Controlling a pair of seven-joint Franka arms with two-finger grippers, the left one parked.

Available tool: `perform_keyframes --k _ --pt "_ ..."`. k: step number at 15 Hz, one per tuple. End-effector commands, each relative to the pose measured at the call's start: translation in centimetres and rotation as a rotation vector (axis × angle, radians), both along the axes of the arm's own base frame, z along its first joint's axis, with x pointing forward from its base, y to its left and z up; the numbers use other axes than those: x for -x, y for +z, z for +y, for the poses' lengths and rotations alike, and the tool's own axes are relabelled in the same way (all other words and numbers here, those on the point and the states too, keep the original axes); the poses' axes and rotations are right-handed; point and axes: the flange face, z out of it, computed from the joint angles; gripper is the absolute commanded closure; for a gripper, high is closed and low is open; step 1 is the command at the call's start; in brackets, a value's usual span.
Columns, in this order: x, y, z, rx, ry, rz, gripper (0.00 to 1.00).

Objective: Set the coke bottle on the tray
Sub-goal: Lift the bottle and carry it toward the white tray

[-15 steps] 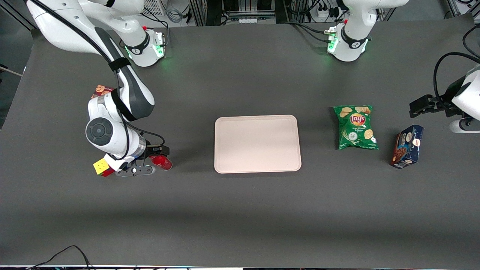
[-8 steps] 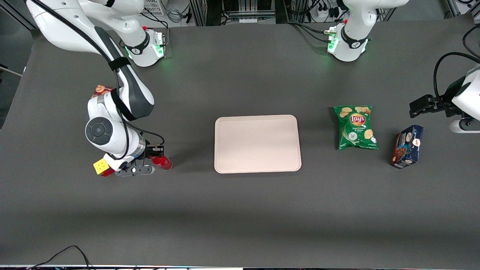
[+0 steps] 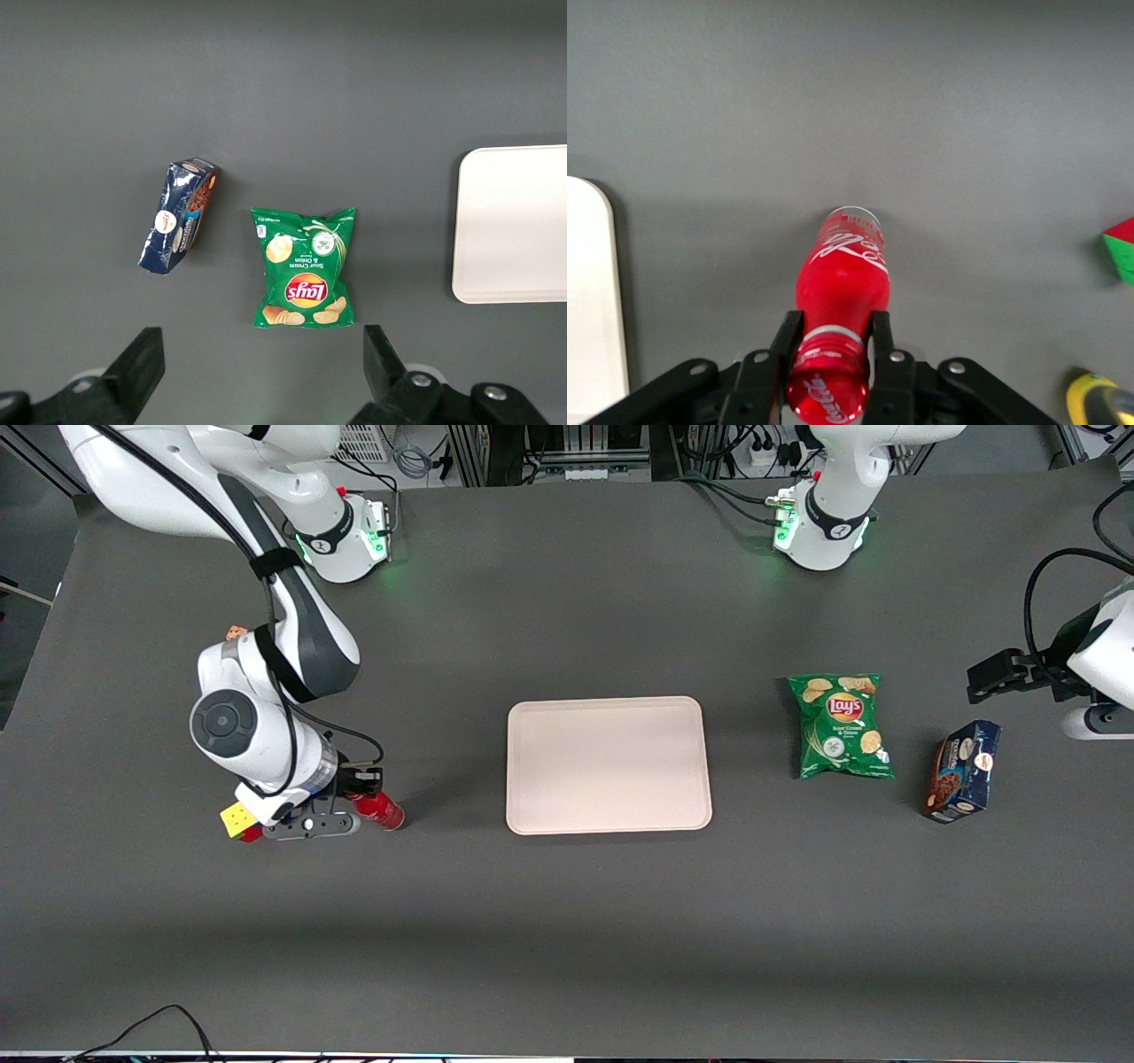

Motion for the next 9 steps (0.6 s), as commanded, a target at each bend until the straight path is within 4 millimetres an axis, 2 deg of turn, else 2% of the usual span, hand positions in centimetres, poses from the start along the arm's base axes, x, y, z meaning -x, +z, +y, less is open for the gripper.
perform_keyframes --k 1,4,6,9 --pt "0.7 6.3 0.6 0.03 -0.01 -0.032 1.0" --pt "0.9 11.0 2.7 0.021 -0.002 -0.024 1.0" --pt "1.4 14.3 5.2 0.014 -0.028 -0.021 1.0" --pt "2.9 17.4 9.7 -0.014 -0.055 -0.03 1.0"
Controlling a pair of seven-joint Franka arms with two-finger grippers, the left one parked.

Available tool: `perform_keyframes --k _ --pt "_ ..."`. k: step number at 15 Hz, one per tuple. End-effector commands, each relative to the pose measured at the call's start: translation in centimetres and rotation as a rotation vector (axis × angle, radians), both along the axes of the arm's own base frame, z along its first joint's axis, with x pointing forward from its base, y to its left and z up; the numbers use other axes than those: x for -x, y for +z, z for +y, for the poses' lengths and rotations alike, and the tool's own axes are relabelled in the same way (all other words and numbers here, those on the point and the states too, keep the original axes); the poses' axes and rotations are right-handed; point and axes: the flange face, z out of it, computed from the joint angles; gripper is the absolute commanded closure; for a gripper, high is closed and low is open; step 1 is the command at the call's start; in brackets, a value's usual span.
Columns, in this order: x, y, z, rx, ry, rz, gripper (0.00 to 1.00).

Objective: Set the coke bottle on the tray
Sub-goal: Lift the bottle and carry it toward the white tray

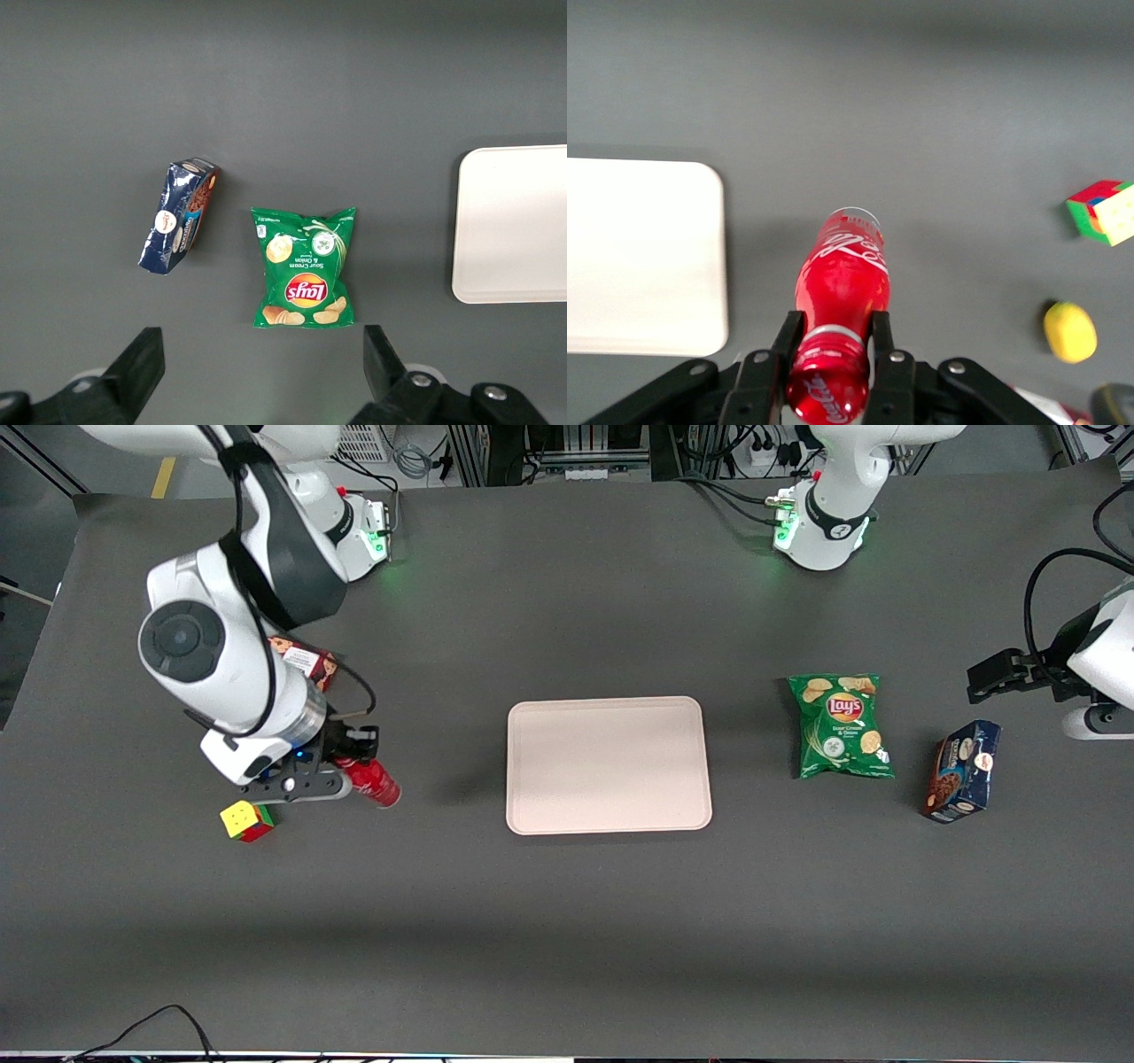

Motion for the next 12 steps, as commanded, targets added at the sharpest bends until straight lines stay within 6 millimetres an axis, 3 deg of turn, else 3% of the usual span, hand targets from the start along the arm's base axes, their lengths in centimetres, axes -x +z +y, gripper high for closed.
perform_keyframes --k 1,4,8,12 --pt "1.8 3.8 6.0 -0.036 -0.056 -0.019 1.0" --pt "4.0 3.4 12.2 -0.051 -0.095 -0.01 1.0" --pt "7.1 -1.7 19.2 -0.012 -0.11 0.031 1.0" --pt "7.3 -7.0 22.6 -0.028 -0.156 0.003 1.0"
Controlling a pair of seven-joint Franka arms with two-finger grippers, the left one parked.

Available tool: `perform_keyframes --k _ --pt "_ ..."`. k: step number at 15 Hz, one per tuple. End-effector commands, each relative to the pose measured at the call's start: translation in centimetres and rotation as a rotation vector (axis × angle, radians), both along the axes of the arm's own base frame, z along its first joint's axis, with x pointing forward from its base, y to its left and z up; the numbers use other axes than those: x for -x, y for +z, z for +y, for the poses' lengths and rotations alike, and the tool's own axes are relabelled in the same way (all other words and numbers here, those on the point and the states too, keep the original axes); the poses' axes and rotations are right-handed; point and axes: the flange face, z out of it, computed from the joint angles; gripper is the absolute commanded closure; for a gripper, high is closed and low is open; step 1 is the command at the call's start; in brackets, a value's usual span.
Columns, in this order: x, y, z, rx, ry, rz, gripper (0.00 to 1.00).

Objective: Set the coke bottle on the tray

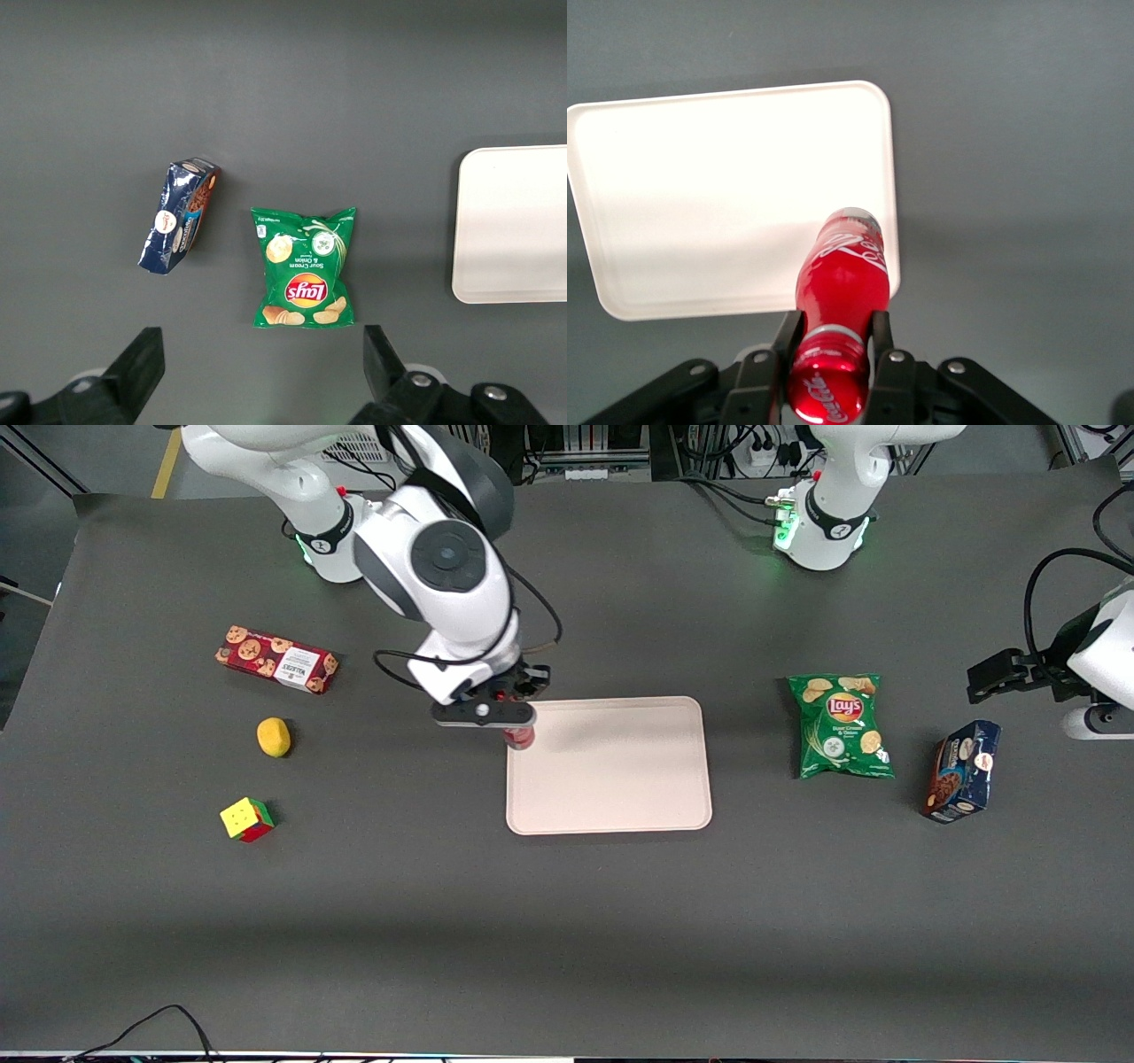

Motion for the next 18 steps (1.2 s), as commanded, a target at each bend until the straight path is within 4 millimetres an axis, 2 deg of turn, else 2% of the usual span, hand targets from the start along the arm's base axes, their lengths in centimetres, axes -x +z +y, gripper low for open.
perform_keyframes --k 1,6,15,16,17,18 --pt "-1.0 -3.8 1.8 -0.022 -0.042 -0.017 1.0" --pt "-1.0 -8.6 0.9 -0.032 -0.052 -0.004 1.0" --pt "-1.2 -10.9 0.1 -0.012 -0.062 0.019 1.0" --pt "-1.3 -11.0 0.0 -0.011 -0.066 0.019 0.98" --pt "-1.3 -11.0 0.0 -0.012 -0.068 0.018 0.77" --pt "-1.4 -11.3 -0.1 -0.01 -0.07 0.022 0.7"
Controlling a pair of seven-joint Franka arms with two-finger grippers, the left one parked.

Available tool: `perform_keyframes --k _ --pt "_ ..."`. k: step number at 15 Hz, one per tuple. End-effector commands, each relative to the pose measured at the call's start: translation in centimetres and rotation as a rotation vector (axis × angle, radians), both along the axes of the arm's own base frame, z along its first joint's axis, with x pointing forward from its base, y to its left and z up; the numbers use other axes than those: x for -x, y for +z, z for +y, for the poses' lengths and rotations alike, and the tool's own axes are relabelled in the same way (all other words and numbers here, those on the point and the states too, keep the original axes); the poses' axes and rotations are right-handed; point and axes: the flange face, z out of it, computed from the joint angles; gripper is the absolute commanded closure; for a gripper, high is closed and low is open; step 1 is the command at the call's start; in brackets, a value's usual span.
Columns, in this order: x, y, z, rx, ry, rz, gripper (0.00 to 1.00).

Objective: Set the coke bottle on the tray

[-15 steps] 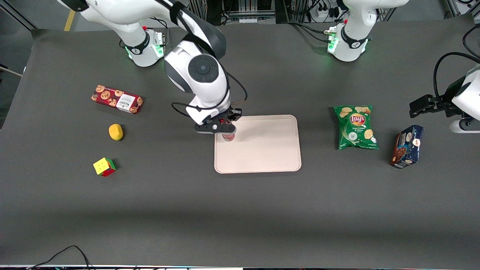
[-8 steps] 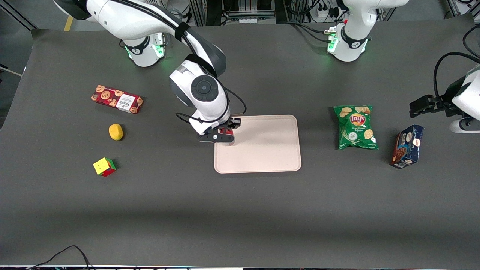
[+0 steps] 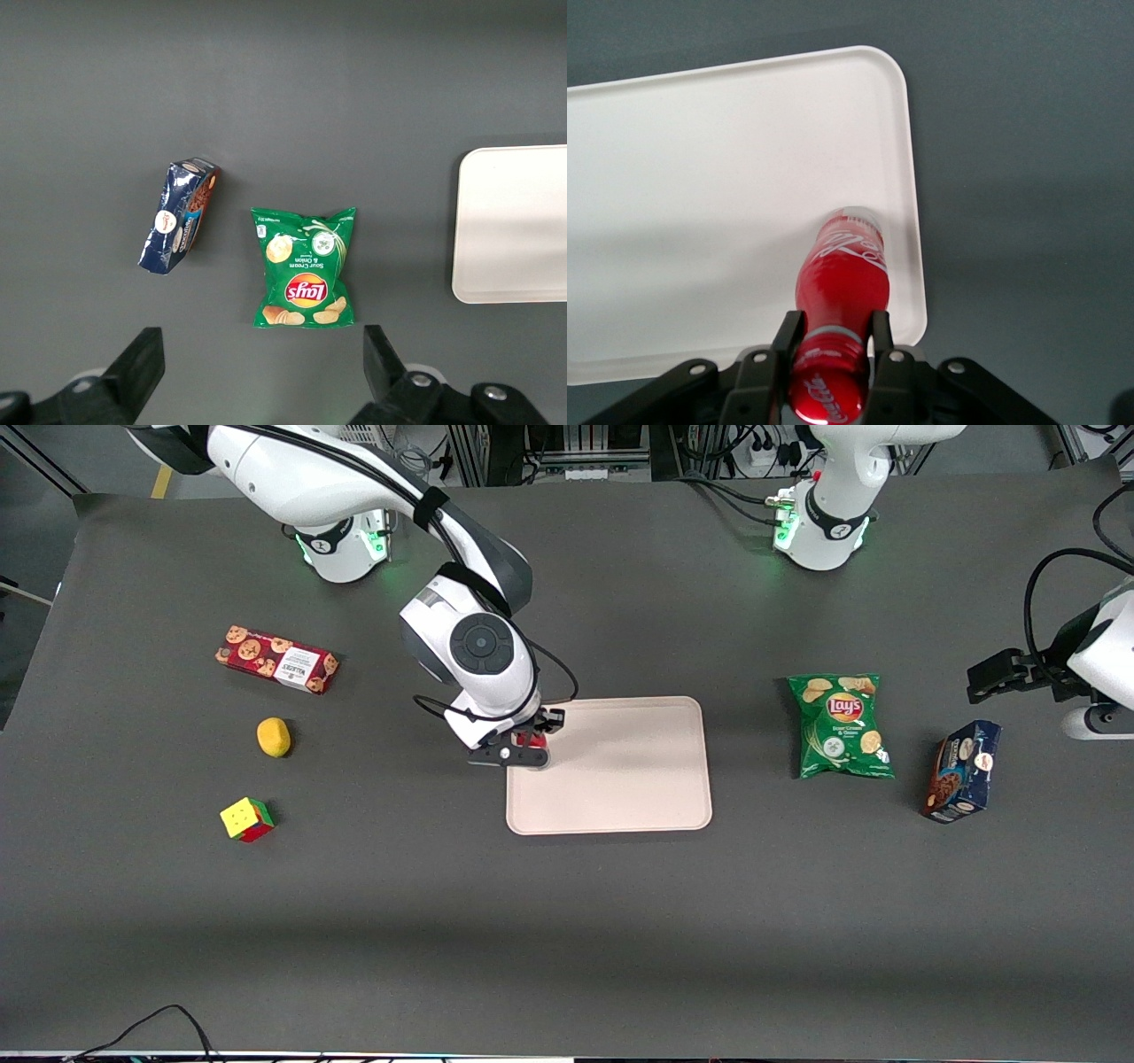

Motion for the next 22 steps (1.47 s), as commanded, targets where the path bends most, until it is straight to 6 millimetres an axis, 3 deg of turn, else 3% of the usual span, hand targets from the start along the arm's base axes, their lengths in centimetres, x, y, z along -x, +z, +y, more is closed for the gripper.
perform_keyframes --k 1,2,4,5,6,8,10,13,16,19,22 --pt "-0.3 -0.1 0.0 0.007 -0.024 -0.021 0.61" --pt "-0.3 -0.2 0.0 0.006 -0.024 -0.021 0.53" --pt "-0.3 -0.1 0.0 0.005 -0.024 -0.022 0.29" --pt "-0.4 -0.1 0.0 0.004 -0.025 -0.023 0.07" --pt "-0.5 -0.1 -0.1 0.003 -0.026 -0.024 0.0" --pt "-0.9 0.8 -0.4 -0.005 -0.037 -0.034 0.0" --pt "-2.3 3.7 -2.5 -0.013 -0.064 -0.063 0.0" --pt "-3.0 10.1 -7.2 0.029 -0.087 -0.09 0.0" --pt "-3.0 16.1 -14.3 0.002 -0.049 -0.117 0.0" --pt "-1.4 19.4 -20.8 0.05 0.005 -0.172 0.0" --pt "-1.1 22.1 -27.9 0.013 0.014 -0.178 0.0"
